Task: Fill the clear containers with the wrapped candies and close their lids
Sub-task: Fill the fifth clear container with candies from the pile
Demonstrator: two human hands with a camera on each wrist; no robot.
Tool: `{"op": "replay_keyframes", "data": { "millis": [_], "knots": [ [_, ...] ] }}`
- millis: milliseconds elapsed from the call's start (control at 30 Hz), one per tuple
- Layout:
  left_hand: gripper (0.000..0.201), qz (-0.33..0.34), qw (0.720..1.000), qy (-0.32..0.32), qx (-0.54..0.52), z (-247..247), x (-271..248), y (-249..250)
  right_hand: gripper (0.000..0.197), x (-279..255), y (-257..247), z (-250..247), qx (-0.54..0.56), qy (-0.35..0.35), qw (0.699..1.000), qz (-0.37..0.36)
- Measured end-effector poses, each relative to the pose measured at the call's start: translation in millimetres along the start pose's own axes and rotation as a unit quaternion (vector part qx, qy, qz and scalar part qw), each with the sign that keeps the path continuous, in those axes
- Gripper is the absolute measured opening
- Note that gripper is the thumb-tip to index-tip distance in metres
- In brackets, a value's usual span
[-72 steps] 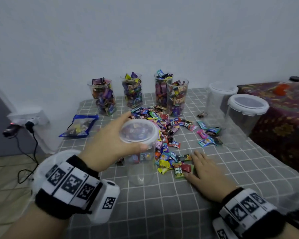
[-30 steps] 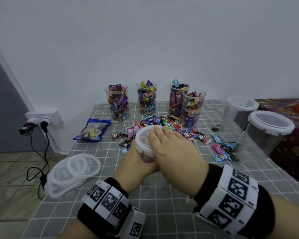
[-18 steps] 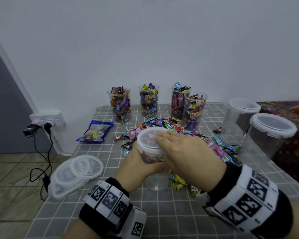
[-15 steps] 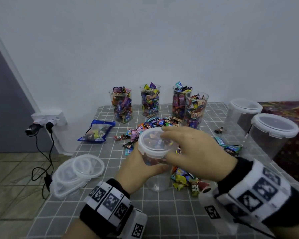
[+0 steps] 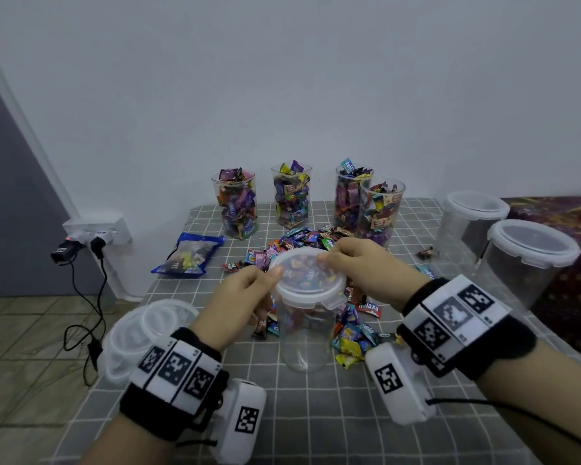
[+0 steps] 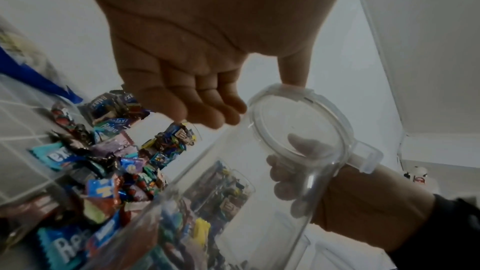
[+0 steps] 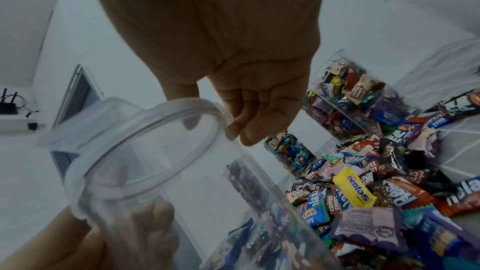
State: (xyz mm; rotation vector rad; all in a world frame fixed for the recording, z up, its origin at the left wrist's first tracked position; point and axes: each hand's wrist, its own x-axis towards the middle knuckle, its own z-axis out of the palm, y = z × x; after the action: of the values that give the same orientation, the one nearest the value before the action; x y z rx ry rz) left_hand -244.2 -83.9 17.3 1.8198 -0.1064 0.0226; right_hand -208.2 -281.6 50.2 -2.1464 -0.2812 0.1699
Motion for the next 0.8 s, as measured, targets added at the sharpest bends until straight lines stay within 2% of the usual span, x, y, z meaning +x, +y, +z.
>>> {"op": "replay_keyframes", "data": {
  "millis": [67, 167, 400, 567, 667, 733, 800],
  "knots": [
    [0.037, -0.009, 1.000, 0.004, -0.020, 2.3, 2.9, 2.3, 0.030, 1.4, 1.2, -1.2, 0.017, -0.006, 1.000, 0.011],
    [0.032, -0.027, 0.998, 0.013, -0.059, 4.0, 7.9, 2.1, 0.033, 1.7, 2.1, -1.4, 0.023, -0.008, 0.999, 0.023],
    [0.034, -0.065, 0.992, 0.010, -0.110, 7.2, 10.4, 0.6, 0.040, -1.7, 2.8, -2.1, -0.004, 0.032, 0.999, -0.009],
    [0.037, -0.061, 0.989, 0.016, -0.130, 8.0, 11.5, 1.7, 0.041, -9.3, 7.9, 3.4, -0.002, 0.049, 0.999, -0.025],
    [0.027, -0.075, 0.988, 0.004, -0.135, 3.7, 10.6, 0.2, 0.042, -15.3, 13.9, 8.0, 0.077, 0.016, 0.997, 0.001],
    [0.025, -0.069, 0.993, 0.005, -0.097, 0.6, 11.1, -1.0, 0.032, -18.1, 18.2, 5.4, 0.166, -0.016, 0.985, 0.040],
    [0.028, -0.038, 0.998, 0.026, -0.048, -3.6, 12.6, 1.9, 0.020, -20.5, 23.2, 0.1, 0.197, -0.037, 0.977, 0.071]
  ]
}}
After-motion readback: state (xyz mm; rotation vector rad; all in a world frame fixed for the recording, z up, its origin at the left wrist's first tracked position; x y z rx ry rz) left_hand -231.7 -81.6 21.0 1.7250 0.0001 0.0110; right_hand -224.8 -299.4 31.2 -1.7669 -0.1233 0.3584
